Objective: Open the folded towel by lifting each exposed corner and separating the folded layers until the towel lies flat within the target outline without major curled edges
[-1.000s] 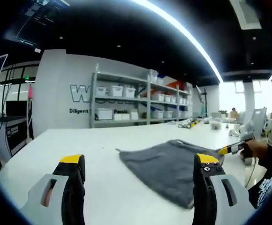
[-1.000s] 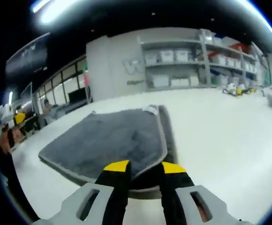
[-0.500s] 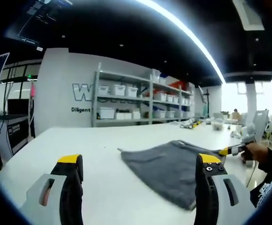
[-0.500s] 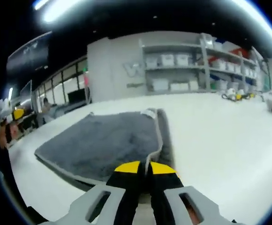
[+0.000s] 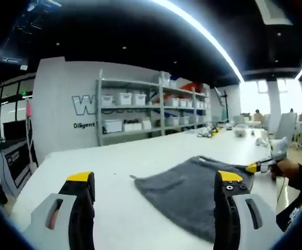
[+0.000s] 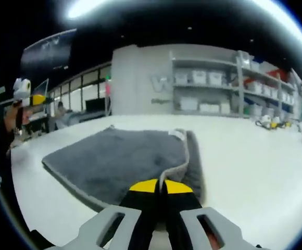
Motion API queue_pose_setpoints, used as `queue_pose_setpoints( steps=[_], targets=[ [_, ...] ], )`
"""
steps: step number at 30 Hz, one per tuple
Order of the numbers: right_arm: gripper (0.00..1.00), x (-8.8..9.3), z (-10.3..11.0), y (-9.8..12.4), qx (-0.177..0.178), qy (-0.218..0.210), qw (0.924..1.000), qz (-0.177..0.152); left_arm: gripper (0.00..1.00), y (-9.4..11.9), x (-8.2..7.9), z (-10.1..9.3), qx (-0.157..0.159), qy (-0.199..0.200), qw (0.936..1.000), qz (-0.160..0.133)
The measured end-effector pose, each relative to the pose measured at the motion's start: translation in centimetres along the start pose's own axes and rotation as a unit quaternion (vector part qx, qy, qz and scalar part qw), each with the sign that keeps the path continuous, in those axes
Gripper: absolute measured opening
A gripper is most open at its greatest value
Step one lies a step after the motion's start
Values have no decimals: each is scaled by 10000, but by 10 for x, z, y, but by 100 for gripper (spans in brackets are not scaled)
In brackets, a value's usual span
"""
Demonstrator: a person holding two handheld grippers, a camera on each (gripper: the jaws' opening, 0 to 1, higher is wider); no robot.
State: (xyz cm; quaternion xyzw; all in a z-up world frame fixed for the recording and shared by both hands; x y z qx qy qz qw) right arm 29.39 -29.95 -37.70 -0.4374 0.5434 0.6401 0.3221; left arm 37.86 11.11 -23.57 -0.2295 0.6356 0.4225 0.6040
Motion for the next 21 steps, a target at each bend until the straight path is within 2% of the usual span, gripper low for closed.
queue_pose_setpoints(
  steps=[3,6,9,13,19,20,21],
  targets=[
    [0,-2,1,-1,-50,8,10000,-30,90,-9,-9,-1,136,-404,9988,244],
    [0,-2,2,0,-132,-30,9999,-30,95,-19,-21,-2,149,-758,9959,478],
    [0,-1,-2,0,-110,-23,9999,-35,99,-30,-33,-6,191,-1017,9929,593],
    [0,-6,-2,1,-225,-80,9996,-156,99,-47,-44,-4,291,-956,9922,745],
    [0,-1,-7,-3,-30,1,9999,-123,96,-66,-63,2,285,-946,9918,805],
    [0,-1,-7,-3,-35,-10,9999,-151,96,-68,-66,3,304,-977,9913,824],
    [0,-5,-7,-2,42,174,9992,-356,96,-70,-70,3,339,-1011,9907,839]
  ],
)
Point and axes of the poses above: the point that each gripper's makers call its tool centre point, and the gripper's own axes: y roughly backward along the fingers, z roughly to its left, x roughly out of its underside, the point moved 5 cm from there along y, roughly backward along the fingers, and after that the axes turned 11 degrees about z, right-handed, at the moved point
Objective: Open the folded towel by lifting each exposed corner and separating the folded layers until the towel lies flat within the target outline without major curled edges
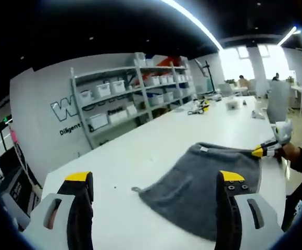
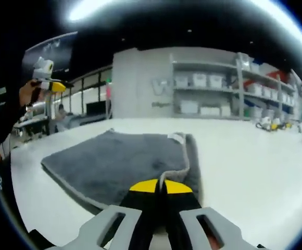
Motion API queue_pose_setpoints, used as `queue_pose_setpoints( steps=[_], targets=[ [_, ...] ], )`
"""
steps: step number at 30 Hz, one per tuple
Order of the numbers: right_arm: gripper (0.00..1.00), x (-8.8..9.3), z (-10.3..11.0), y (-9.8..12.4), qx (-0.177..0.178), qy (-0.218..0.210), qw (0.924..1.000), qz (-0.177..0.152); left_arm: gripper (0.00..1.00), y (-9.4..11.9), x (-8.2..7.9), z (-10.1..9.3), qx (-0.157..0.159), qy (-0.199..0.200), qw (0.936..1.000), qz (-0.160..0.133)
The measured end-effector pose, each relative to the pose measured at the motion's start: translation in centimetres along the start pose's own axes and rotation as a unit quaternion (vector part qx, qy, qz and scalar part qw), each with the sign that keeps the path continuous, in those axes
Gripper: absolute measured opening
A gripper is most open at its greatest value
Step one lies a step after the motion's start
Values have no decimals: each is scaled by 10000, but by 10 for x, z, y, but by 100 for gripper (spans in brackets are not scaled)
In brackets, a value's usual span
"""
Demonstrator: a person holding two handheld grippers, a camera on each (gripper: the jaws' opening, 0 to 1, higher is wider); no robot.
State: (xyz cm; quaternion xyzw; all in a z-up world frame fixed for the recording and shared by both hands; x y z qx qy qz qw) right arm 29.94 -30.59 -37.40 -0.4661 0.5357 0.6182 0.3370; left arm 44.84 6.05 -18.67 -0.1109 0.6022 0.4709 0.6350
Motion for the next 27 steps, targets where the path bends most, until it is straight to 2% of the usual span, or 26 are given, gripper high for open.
queue_pose_setpoints(
  steps=[1,2,4,7,13,15,16,17,21,27],
  targets=[
    [0,-4,2,1,77,256,9994,-236,96,-3,-8,-2,265,-164,9995,-18],
    [0,-2,0,-1,255,428,9986,-171,97,-4,-14,-5,468,-243,9986,-101],
    [0,0,2,-3,233,476,9985,-132,98,-5,-21,-9,804,-323,9962,-74],
    [0,-1,0,-3,213,498,9984,-144,96,-10,-30,-3,657,-469,9967,84],
    [0,1,0,-2,130,497,9987,-55,95,-15,-52,2,651,-788,9943,308],
    [0,1,-2,-3,245,599,9979,-45,99,-17,-61,-2,755,-1202,9894,316],
    [0,1,-1,-2,228,588,9980,-46,99,-18,-70,-9,856,-1858,9786,238],
    [0,0,-2,-1,222,562,9981,-81,99,-20,-74,-9,786,-2066,9744,412],
    [0,0,-4,-1,179,418,9989,-97,99,-26,-98,-17,1046,-2111,9698,623],
    [0,-3,-5,0,94,358,9992,-170,97,-38,-151,-25,1122,-2332,9634,701]
  ],
)
Point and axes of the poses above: the point that each gripper's makers call its tool centre point, and the gripper's own axes: y roughly backward along the fingers, z roughly to its left, x roughly out of its underside, the point moved 5 cm from there along y, roughly backward along the fingers, and after that the axes turned 11 degrees about z, right-handed, at the moved point
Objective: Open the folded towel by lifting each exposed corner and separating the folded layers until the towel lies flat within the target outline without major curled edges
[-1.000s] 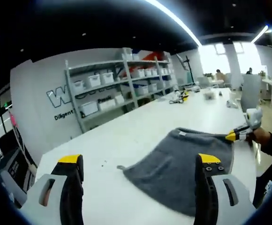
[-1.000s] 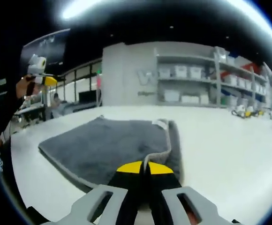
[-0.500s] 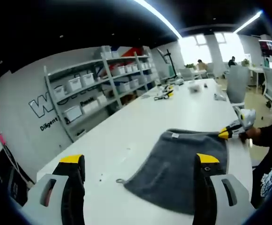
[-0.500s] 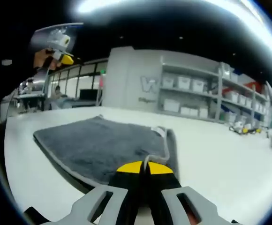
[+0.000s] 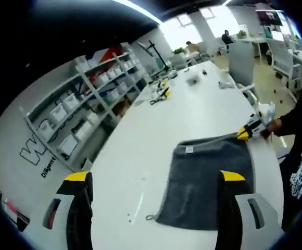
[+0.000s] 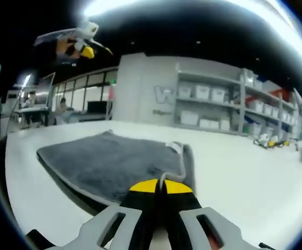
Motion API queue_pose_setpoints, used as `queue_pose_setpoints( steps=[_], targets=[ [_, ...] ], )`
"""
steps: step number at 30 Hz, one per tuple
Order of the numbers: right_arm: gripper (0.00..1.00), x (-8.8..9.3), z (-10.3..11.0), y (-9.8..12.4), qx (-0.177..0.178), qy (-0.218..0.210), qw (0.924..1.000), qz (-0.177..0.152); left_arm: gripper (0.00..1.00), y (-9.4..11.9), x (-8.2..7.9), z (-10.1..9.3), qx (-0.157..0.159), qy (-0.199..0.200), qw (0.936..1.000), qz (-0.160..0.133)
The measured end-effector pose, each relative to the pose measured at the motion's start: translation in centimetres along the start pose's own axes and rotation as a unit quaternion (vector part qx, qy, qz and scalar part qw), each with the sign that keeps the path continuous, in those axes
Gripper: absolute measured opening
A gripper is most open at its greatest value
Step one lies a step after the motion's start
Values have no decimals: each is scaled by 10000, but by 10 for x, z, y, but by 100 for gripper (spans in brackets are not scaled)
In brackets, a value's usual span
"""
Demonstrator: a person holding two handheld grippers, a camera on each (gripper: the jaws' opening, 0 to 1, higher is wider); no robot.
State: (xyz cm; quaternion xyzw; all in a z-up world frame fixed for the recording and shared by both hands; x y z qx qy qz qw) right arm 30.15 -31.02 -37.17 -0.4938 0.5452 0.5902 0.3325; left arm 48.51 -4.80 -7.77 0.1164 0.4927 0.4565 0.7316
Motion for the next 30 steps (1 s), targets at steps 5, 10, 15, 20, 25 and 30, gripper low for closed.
queue_pose_setpoints(
  steps=[5,10,15,20,25,30],
  targets=[
    [0,-2,-2,1,-75,-98,9999,-92,97,-12,-31,10,82,-252,9994,244],
    [0,-4,-8,-1,-106,-101,9998,-147,97,-12,-50,19,149,-431,9982,399],
    [0,-5,-3,0,-177,-122,9996,-160,97,-22,-66,18,220,-626,9950,745],
    [0,-7,-1,2,-166,-125,9995,-231,99,-39,-80,16,229,-935,9866,1321],
    [0,-9,1,2,-226,-142,9993,-254,98,-47,-95,5,562,-1161,9774,1673],
    [0,-9,3,1,-279,-99,9992,-256,98,-61,-113,0,676,-1153,9725,1905]
  ],
)
Point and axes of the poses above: the point that each gripper's makers call its tool centre point, and the gripper's own axes: y roughly backward along the fingers, z roughly to its left, x roughly out of its underside, the point moved 5 cm from there along y, roughly backward along the fingers, and after that the axes turned 11 degrees about z, right-handed, at the moved point
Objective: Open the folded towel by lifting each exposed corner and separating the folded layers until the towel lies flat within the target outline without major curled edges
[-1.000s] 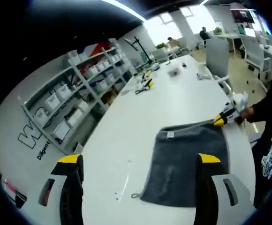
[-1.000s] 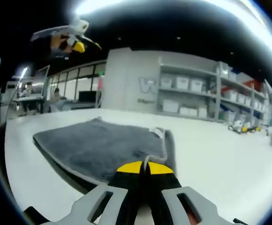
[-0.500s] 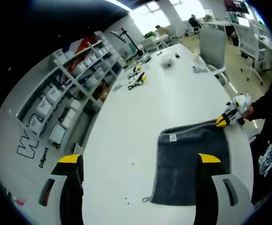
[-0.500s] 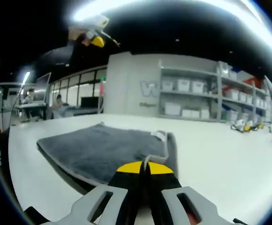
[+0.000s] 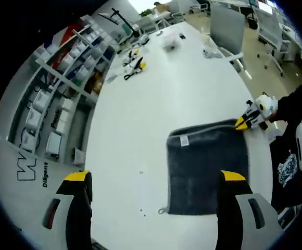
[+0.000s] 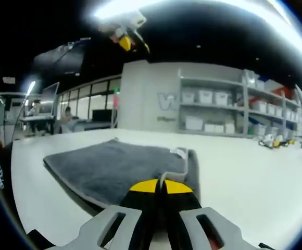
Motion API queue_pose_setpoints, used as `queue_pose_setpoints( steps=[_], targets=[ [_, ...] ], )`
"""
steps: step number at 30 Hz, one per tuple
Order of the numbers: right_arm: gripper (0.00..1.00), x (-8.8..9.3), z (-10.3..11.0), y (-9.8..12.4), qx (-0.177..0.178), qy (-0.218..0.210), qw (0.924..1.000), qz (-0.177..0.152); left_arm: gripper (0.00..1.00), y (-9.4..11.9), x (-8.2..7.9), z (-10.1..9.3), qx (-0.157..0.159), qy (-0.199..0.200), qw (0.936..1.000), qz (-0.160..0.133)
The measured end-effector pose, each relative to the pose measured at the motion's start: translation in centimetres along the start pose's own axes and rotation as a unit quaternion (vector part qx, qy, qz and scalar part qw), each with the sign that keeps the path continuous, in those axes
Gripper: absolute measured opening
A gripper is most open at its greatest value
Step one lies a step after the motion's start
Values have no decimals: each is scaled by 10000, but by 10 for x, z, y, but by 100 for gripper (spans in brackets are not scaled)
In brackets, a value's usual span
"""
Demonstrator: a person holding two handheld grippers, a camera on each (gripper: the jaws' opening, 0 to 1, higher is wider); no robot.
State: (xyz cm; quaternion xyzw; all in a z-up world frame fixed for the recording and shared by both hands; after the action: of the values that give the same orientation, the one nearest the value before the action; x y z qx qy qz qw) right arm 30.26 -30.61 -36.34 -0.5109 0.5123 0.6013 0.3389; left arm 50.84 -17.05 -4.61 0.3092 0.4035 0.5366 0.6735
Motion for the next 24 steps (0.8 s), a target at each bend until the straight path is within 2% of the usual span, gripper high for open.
queue_pose_setpoints(
  steps=[5,7,14,19,24],
  targets=[
    [0,1,-2,0,104,80,9999,-8,99,-5,-17,8,-51,-8,9999,123],
    [0,1,0,0,-3,13,10000,10,99,-7,-24,16,-148,15,9998,131],
    [0,1,-2,1,12,12,10000,-28,97,-15,-41,40,-376,193,9990,147],
    [0,0,0,0,-1,47,10000,-40,97,-17,-50,43,-401,145,9989,194],
    [0,-1,2,1,-33,66,10000,-41,96,-20,-71,44,-344,33,9992,179]
  ],
)
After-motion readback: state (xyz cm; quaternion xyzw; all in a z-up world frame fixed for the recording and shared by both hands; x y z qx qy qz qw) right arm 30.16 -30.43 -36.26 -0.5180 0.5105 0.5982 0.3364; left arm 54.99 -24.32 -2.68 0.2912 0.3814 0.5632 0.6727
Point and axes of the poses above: the point that each gripper's makers call its tool centre point, and the gripper's own axes: y roughly backward along the fingers, z roughly to its left, x roughly out of its underside, the point moved 5 cm from there along y, roughly backward along the fingers, and after that the axes turned 11 degrees about z, right-handed, at the moved point
